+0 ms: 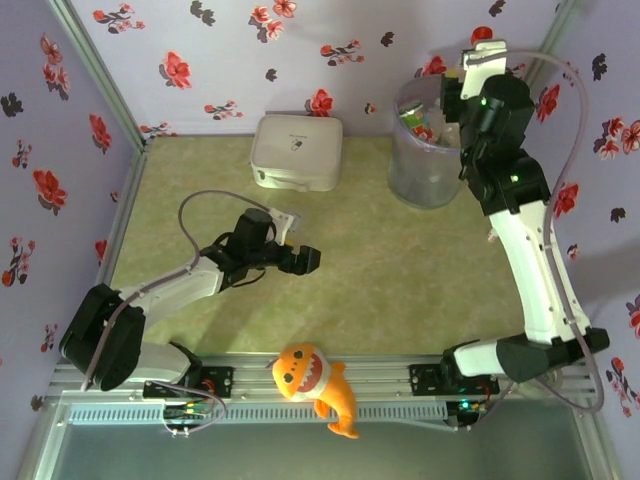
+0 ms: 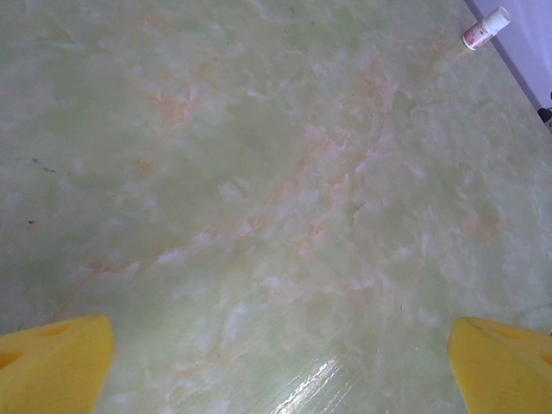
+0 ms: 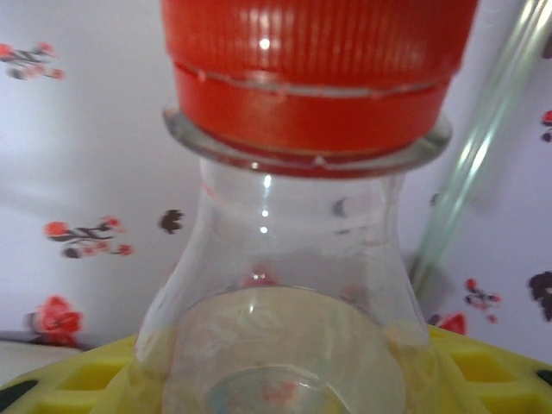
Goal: Put the plastic bottles in the bin
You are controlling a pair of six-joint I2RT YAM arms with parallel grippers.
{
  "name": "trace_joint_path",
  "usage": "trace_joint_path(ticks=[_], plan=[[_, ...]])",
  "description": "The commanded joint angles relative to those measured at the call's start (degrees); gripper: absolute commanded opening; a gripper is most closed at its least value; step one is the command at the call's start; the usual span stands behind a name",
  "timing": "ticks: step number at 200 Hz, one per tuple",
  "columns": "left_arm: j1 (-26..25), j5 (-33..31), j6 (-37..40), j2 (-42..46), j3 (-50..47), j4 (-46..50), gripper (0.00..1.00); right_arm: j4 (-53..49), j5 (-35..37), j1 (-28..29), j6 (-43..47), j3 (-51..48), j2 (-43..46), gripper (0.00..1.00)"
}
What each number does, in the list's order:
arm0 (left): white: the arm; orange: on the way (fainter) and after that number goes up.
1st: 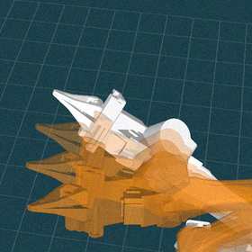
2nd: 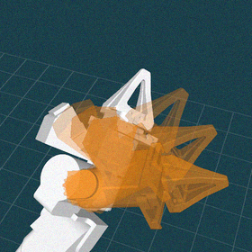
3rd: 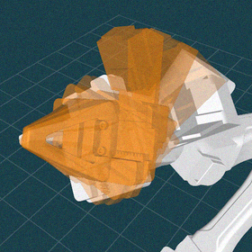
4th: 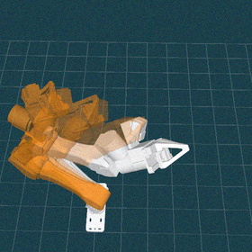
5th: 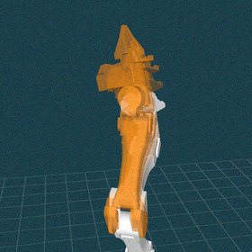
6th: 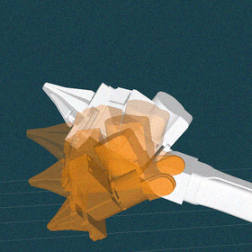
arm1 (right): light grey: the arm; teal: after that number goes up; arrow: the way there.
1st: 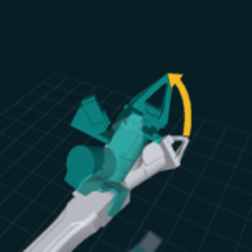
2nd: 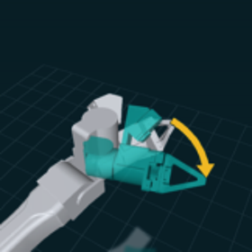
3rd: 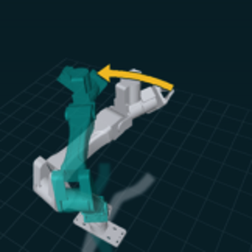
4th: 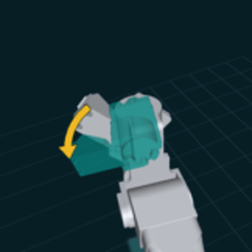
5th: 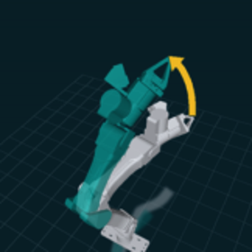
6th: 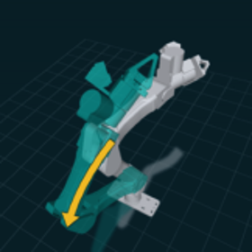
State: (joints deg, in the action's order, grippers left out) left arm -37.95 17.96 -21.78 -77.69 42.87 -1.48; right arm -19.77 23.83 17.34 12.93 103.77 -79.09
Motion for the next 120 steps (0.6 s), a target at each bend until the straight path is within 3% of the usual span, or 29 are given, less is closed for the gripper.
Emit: trace_joint_path(ticks=[1, 50, 120], plan=[[0.4, -1.4, -1.1, 1.9, -0.5, 0.3, 1.0, 5.1, 1.2, -2.4, 5.8, 2.1, -4.9, 0.4], [0.4, -3.2, -1.5, 4.7, -1.9, 1.6, 1.0, 5.2, -2.8, -5.0, 8.4, 9.7, -16.3, 0.36], [0.5, -4.3, -1.5, 7.3, -3.4, 2.7, 1.0, -3.9, -9.2, -7.4, 3.1, 15.7, -26.2, 0.3]])
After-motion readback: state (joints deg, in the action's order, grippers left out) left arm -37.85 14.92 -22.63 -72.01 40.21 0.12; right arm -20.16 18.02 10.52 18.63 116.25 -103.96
